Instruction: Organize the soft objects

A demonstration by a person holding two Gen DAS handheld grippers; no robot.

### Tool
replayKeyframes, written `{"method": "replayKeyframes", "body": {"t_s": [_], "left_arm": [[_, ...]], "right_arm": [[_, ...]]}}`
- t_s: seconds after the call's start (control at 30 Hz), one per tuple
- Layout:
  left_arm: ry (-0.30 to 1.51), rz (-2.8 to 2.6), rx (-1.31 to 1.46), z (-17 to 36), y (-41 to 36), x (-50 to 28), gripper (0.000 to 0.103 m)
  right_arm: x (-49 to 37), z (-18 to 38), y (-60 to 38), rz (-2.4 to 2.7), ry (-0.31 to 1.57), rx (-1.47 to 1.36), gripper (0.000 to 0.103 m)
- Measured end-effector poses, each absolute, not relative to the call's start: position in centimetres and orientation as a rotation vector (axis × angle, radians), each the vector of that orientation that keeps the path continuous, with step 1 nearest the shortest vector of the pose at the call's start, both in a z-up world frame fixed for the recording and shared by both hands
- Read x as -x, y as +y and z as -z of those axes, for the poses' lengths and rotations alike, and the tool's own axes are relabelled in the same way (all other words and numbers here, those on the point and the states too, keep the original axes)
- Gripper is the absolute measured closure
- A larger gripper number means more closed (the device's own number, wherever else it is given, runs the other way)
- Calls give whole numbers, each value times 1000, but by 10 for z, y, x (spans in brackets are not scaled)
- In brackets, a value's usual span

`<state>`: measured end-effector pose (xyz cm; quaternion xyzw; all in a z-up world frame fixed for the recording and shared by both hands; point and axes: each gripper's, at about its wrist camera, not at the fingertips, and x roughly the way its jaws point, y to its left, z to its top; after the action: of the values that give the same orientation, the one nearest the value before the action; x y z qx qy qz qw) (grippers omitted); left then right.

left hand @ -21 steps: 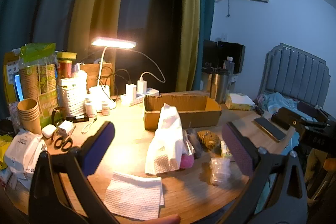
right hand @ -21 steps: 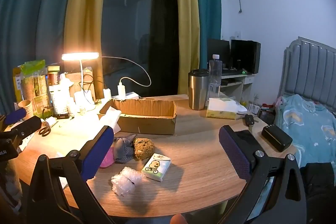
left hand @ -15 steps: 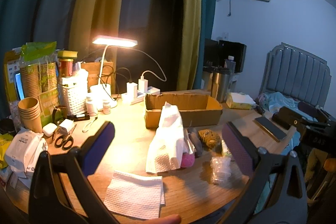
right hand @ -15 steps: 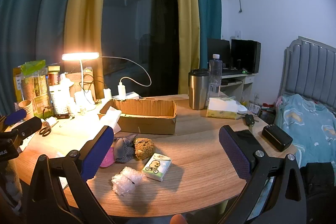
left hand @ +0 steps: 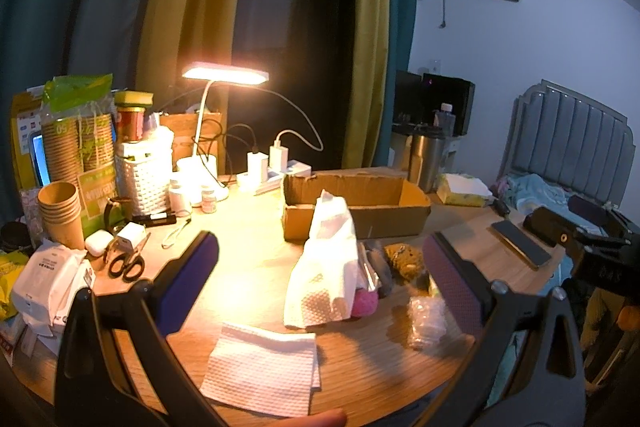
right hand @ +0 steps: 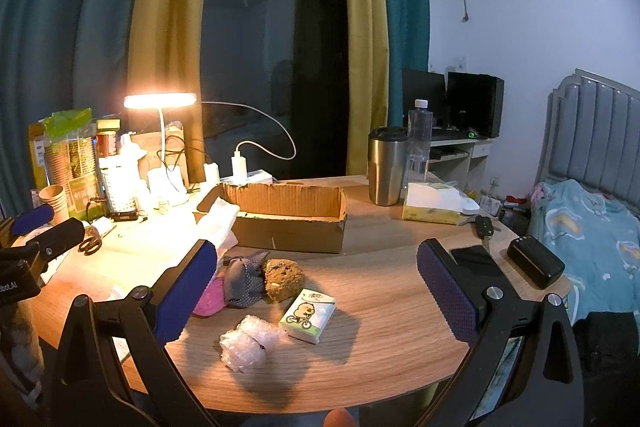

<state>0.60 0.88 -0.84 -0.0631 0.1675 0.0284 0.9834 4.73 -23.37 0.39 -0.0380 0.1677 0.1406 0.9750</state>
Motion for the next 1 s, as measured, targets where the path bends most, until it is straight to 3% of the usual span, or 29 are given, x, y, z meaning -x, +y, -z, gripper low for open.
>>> {"method": "replayKeyframes", "body": {"t_s": [1.0], "left_arm": [[341, -60, 128, 9, 9, -7, 0]], "right_arm": [[-49, -5, -234, -285, 345, 77, 1]]}}
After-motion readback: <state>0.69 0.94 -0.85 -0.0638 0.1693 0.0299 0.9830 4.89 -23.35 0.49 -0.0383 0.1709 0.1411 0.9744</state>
